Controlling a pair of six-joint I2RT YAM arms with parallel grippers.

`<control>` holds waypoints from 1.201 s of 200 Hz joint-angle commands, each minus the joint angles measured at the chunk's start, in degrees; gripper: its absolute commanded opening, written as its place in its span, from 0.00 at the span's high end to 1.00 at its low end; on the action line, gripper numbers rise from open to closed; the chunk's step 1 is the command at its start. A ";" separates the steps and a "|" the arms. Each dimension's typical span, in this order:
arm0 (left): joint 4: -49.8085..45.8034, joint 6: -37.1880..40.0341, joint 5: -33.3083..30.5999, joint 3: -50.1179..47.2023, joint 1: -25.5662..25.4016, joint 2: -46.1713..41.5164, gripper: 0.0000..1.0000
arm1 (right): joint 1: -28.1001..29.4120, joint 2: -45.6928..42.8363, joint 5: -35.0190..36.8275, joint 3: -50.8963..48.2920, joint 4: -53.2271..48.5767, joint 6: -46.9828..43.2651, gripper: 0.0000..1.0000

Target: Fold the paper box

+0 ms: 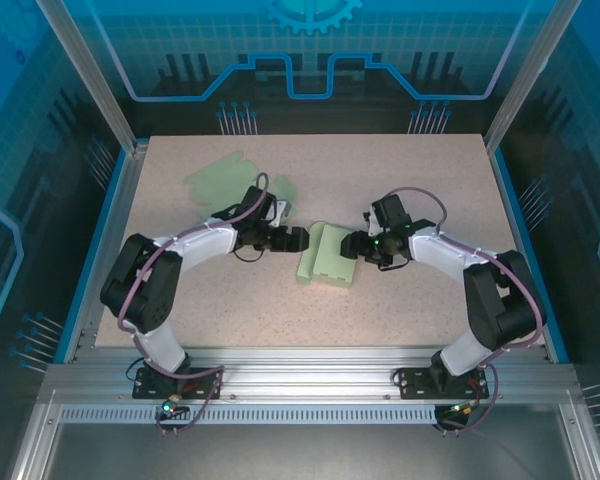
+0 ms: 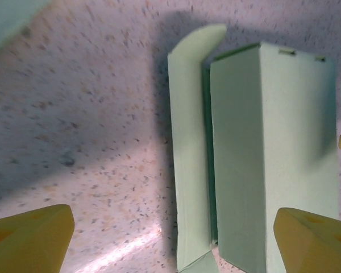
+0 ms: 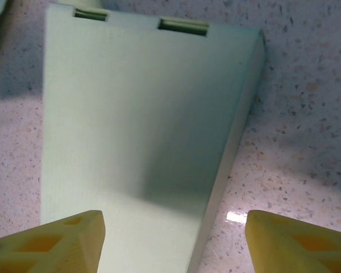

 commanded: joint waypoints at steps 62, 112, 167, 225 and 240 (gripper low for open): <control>2.70 -3.39 6.78 4.11 -2.29 9.60 0.08 | 0.97 5.57 -2.27 -3.47 6.09 4.17 0.38; 3.68 -5.69 9.03 5.26 -2.85 11.84 0.07 | 0.95 6.18 -3.40 -3.76 7.88 5.15 0.39; 3.99 -6.77 9.31 5.07 -3.32 13.40 0.22 | 0.69 7.74 -6.15 -4.29 10.79 6.81 0.40; 4.57 -6.88 9.79 5.51 -3.32 13.44 0.47 | 0.53 7.92 -8.59 -5.16 14.06 7.96 0.40; 4.00 -6.26 8.98 5.35 -3.36 13.01 0.51 | 0.43 7.94 -9.16 -5.70 14.90 8.30 0.40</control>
